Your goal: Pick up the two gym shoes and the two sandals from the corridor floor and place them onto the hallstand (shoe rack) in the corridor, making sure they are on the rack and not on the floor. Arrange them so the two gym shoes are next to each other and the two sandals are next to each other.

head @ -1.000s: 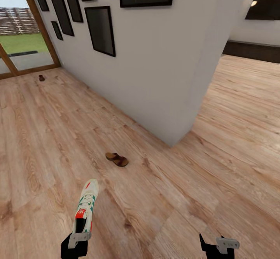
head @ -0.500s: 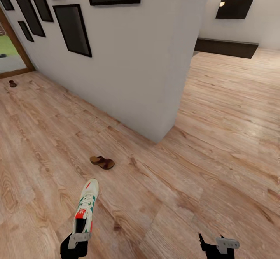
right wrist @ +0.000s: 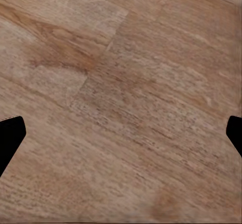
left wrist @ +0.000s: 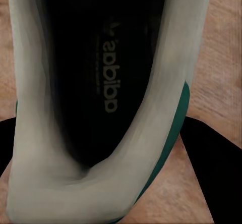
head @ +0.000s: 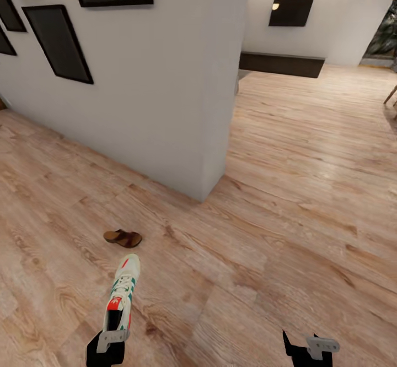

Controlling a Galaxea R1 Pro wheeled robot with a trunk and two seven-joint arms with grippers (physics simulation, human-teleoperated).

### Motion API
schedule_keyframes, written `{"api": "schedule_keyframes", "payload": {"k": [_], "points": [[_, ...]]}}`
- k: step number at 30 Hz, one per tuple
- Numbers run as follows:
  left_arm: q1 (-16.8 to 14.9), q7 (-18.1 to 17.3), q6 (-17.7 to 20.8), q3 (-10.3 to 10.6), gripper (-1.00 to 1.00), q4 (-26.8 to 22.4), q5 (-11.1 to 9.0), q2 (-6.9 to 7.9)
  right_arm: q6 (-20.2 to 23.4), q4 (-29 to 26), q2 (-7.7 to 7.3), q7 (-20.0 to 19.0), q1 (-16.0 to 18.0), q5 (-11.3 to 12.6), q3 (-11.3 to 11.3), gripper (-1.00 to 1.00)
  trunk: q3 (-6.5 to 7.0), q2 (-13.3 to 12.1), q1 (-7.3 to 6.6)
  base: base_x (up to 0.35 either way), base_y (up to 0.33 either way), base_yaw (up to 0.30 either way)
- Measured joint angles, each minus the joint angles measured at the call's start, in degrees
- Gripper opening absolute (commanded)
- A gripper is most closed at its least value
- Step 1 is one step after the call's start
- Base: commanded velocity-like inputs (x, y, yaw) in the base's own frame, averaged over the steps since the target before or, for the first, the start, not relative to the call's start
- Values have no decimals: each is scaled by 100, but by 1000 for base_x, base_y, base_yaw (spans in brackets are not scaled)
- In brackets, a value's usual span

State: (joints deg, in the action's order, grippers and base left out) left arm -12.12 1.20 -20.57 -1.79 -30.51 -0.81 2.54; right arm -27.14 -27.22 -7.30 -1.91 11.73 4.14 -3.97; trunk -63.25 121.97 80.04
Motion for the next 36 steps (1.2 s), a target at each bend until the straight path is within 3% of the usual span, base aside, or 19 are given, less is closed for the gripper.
{"api": "schedule_keyframes", "payload": {"k": [10,36], "points": [[0,0,-1,0,-100,4,2,0,0,0,0,0,0,0,0,100,0,0,2,-100,0,-299],[17,0,-1,2,-100,10,8,-1,0,-1,0,0,0,0,-1,100,10,0,3,-310,-13,-299]]}}
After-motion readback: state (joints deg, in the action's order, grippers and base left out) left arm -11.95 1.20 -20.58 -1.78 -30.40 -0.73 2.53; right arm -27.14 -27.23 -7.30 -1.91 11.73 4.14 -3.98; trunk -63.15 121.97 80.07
